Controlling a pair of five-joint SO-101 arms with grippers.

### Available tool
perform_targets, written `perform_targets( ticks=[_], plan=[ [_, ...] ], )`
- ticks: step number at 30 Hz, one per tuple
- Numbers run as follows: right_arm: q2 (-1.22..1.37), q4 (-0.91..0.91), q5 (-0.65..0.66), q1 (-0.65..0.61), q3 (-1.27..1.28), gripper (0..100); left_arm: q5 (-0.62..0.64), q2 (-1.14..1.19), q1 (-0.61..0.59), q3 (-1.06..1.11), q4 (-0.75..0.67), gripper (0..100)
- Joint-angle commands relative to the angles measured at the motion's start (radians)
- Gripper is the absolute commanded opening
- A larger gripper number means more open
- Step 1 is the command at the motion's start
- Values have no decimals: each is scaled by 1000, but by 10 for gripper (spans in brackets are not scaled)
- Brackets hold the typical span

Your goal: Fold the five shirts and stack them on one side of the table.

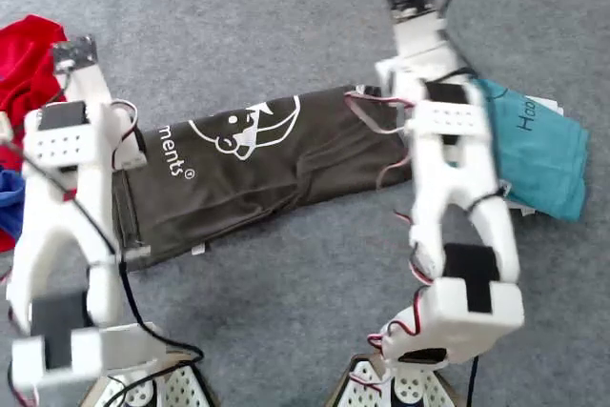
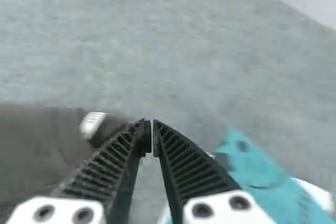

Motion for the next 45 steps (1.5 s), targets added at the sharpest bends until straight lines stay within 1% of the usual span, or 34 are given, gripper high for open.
perform_targets(
  ticks=[1, 4, 9, 14, 18, 23, 27, 31, 35, 37, 40, 43, 45],
  plan=[
    [-113, 31, 58, 80, -64, 19, -34, 149, -30, -56, 15, 162],
    [-142, 35, 104, 123, -62, 21, -35, 173, -74, -67, 15, 166],
    [-143, 49, 167, 138, -67, 21, -38, 172, -90, -65, 17, 167],
    [-142, 49, 166, 138, -65, 21, -43, 176, -91, -27, 14, 167],
    [-142, 49, 166, 138, -65, 21, -46, 178, -142, -22, 14, 167],
    [-142, 46, 166, 137, -64, 21, -114, 187, -202, -21, 14, 167],
    [-142, 43, 161, 137, -64, 21, -149, 233, -205, -21, -23, 167],
    [-142, 44, 166, 133, -64, 21, -147, 253, -203, -30, -18, 172],
    [-142, 46, 166, 132, -64, 21, -149, 216, -209, -21, -5, 217],
    [-142, 48, 166, 132, -64, 21, -150, 184, -203, -28, 25, 220],
    [-142, 48, 166, 132, -64, 21, -176, 132, -193, -27, 32, 222],
    [-140, 49, 166, 130, -62, 21, -204, 123, -180, -19, 29, 221],
    [-140, 49, 166, 130, -62, 21, -204, 143, -180, 1, -3, 220]
  ],
)
